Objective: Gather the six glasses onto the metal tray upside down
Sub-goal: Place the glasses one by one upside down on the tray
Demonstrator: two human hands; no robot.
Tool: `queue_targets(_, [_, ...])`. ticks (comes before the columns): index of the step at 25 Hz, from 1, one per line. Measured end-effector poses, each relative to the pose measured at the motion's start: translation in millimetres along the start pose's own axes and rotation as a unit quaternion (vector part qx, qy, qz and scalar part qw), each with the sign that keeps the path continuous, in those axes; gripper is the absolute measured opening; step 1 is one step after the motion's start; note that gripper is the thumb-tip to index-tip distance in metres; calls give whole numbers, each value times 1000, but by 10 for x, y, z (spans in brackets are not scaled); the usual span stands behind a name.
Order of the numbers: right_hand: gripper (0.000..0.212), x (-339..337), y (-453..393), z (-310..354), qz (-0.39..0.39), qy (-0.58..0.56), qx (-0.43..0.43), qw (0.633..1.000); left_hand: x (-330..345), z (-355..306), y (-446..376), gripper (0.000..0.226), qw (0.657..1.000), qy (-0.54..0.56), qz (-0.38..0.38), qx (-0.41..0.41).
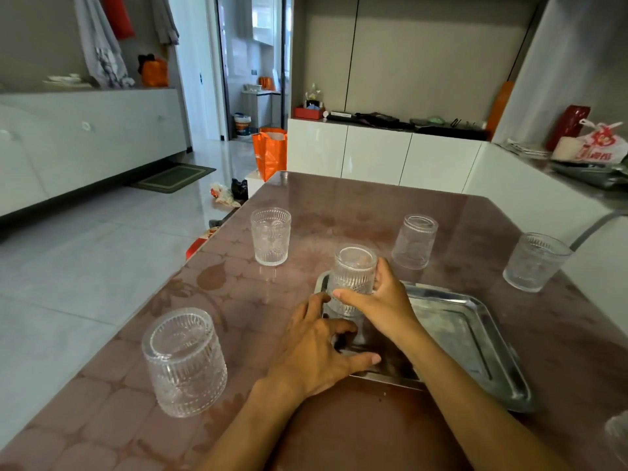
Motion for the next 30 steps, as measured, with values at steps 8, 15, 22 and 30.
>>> queue_targets(8, [89, 73, 63, -22, 50, 20, 24, 998, -5, -52, 45, 71, 1000, -11, 3, 9])
queue_targets(15, [71, -495, 898, 193, -75, -19, -30, 997, -1271, -634, 604, 21, 936, 157, -310, 62])
queue_targets(22, [40, -168, 1652, 380, 51, 14, -71, 996, -1650, 270, 1520, 109, 925, 88, -340, -145])
queue_targets(30, [88, 277, 1950, 764, 150, 64, -151, 975, -1526, 242, 1449, 73, 923, 227, -283, -129])
Point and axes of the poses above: each hand's wrist, its own y-axis away from the middle knuckle, its own x-axis out of the palm, z = x × y, the point moved 9 cm from there along -y, towards the middle knuckle, and after that the axes turned 4 degrees about x, right-handed, at the moved point
